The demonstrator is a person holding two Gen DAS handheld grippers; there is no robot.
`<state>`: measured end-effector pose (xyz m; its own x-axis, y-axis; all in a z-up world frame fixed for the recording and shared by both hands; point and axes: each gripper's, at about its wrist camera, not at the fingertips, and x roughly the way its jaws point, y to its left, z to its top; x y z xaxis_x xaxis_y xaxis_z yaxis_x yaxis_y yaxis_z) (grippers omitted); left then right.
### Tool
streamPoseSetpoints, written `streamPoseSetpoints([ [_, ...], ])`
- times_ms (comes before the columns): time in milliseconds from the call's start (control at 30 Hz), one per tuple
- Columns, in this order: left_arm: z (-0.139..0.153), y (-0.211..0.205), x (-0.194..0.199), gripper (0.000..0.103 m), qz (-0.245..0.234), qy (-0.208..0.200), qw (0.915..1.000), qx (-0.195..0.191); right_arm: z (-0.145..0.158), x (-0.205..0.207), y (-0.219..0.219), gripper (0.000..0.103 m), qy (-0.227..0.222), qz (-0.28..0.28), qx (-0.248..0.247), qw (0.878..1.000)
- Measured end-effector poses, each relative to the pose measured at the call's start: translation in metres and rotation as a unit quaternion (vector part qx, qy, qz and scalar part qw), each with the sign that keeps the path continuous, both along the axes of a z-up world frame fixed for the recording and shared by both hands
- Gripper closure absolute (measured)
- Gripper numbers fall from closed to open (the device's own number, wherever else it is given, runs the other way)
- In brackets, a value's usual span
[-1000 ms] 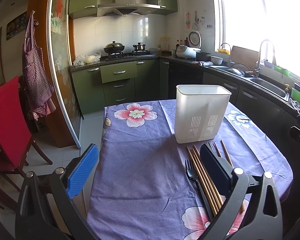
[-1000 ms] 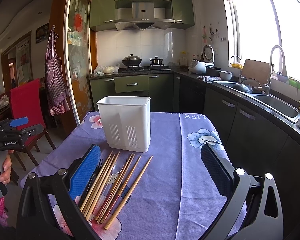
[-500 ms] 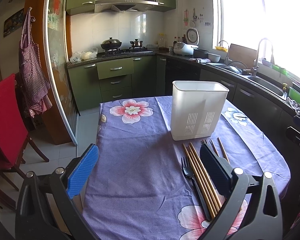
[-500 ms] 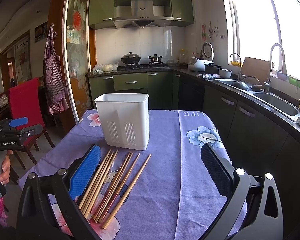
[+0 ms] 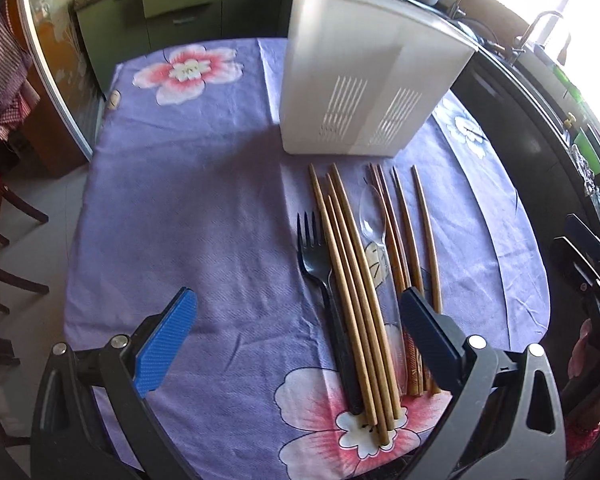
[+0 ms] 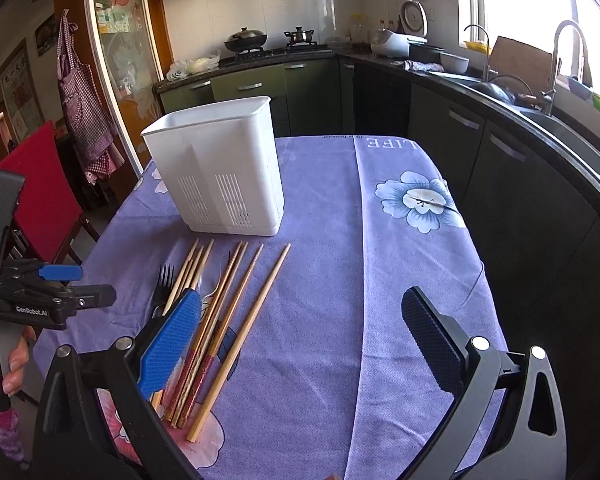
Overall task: Organize utensils
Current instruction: 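Lower the left gripper onto the black fork and close on its handle, then lift the black fork with the left gripper while the right gripper grasps the clear spoon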
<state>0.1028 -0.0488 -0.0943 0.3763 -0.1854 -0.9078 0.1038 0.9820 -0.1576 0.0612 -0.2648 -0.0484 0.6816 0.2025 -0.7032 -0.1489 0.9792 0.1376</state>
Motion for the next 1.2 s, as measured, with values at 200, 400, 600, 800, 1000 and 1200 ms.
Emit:
streamPoseSetpoints([
  [200, -0.03, -0.012, 0.01, 0.045, 0.016, 0.059, 0.998, 0.017, -0.002, 0.0, -0.004, 0.004, 0.004, -0.001, 0.007, 1.0],
  [400, -0.039, -0.024, 0.009, 0.055, 0.019, 0.065, 0.9972, 0.032, -0.005, 0.0, -0.007, 0.004, 0.006, 0.001, 0.012, 1.0],
  [600, -0.045, -0.032, 0.011, 0.076, 0.023, 0.071, 0.9962, 0.045, -0.003, -0.003, -0.009, 0.004, 0.001, 0.002, 0.013, 1.0],
  [800, -0.046, -0.036, 0.019, 0.09, 0.025, 0.066, 0.9959, 0.056, -0.004, -0.003, -0.009, 0.004, 0.006, 0.003, 0.02, 1.0],
  [1000, -0.046, -0.033, 0.023, 0.094, 0.015, 0.055, 0.996, 0.069, -0.002, 0.003, 0.005, 0.004, 0.014, 0.023, 0.024, 0.999],
  [1200, -0.041, -0.013, 0.027, 0.094, 0.032, 0.044, 0.9961, 0.069, -0.008, 0.025, 0.041, 0.011, 0.061, 0.072, 0.028, 0.995],
])
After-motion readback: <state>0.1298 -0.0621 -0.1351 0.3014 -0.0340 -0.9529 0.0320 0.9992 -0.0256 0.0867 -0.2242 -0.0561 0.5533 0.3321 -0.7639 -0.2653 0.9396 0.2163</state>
